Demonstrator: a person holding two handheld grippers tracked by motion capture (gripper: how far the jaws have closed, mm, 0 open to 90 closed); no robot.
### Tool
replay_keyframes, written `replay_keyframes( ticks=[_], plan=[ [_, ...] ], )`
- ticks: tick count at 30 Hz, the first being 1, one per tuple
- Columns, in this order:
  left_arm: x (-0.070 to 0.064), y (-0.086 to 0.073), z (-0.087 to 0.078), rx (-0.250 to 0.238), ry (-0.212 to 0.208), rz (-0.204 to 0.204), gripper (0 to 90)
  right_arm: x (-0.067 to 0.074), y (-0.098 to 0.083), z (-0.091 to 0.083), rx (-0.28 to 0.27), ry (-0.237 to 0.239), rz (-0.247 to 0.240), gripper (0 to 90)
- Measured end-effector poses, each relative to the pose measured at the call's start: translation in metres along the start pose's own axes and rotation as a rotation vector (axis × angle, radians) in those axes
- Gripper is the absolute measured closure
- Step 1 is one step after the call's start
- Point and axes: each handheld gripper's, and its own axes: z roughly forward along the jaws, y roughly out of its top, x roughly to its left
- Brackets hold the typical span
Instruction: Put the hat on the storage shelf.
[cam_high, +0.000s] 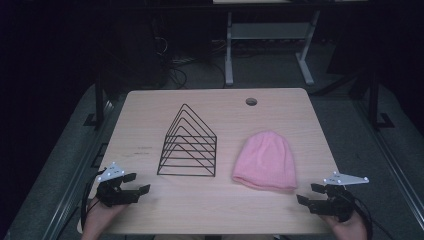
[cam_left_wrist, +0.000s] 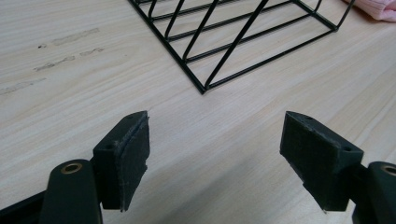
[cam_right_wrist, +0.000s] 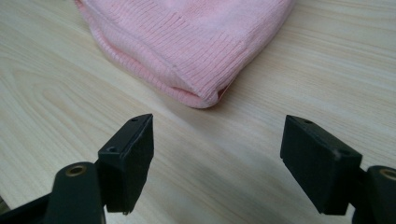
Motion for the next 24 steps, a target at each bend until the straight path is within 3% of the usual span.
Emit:
replay_keyframes(
  ticks=[10, 24],
  plan=[
    [-0.001, 0.000, 0.000, 0.001, -0.001, -0.003, 24.3, -0.003, 0.001, 0.000, -0.006, 0.000, 0.015, 25.1],
    [0.000, -0.004, -0.005, -0.008, 0.009, -0.011, 24.3, 0.011, 0.024, 0.003, 0.030, 0.022, -0.052, 21.6]
  ],
)
